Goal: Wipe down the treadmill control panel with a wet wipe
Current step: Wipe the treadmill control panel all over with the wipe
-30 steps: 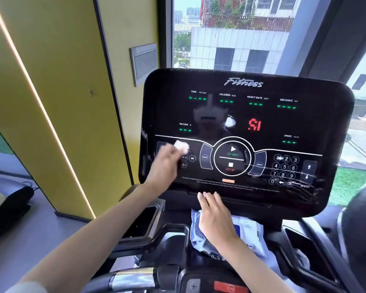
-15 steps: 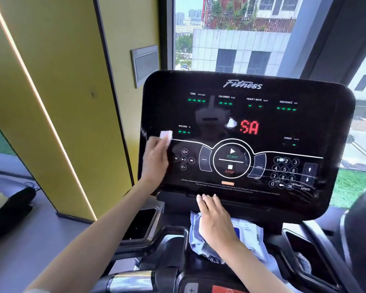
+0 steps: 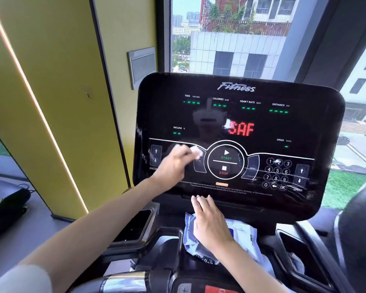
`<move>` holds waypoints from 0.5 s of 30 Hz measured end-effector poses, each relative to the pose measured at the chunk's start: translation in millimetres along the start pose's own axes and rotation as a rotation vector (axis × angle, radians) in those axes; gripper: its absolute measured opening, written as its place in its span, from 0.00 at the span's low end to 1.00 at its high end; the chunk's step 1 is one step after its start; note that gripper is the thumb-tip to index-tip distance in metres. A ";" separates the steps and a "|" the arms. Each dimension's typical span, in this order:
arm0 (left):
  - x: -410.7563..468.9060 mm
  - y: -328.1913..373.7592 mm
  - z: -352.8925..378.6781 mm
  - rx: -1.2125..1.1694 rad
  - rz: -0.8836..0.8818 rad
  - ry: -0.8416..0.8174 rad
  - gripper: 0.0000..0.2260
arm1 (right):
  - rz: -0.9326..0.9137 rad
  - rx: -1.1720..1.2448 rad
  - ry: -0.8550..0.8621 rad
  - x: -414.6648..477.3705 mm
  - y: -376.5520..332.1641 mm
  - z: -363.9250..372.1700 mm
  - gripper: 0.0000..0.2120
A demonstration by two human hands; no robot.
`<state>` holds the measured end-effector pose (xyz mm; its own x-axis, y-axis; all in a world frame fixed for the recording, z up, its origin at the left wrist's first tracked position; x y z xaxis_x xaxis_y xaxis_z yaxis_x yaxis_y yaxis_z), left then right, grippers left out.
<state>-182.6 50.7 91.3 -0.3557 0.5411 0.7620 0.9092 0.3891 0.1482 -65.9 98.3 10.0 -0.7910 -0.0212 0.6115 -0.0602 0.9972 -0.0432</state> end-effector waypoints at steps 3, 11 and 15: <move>4.1 -10.3 0.3 0.016 0.091 -0.099 0.29 | -0.003 0.009 0.010 -0.5 1.4 0.4 0.31; -14.8 22.3 23.5 -0.003 0.219 -0.192 0.31 | 0.000 0.024 -0.025 -0.8 4.4 4.4 0.31; 3.3 -0.2 7.3 -0.005 0.199 -0.128 0.31 | -0.006 0.072 -0.045 -8.0 20.6 1.2 0.30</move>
<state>-185.6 57.9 89.1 -0.1940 0.6969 0.6904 0.9651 0.2618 0.0070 -61.5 118.9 3.2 -0.8172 -0.0318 0.5755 -0.1074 0.9894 -0.0979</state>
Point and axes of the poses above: each hand's wrist, its own x-axis towards the middle knuckle, its own z-axis out of the palm, y = z × x, the point moved 8 cm from there along x, towards the middle knuckle, and after that the axes turned 9 degrees about y, right-handed, at the moved point
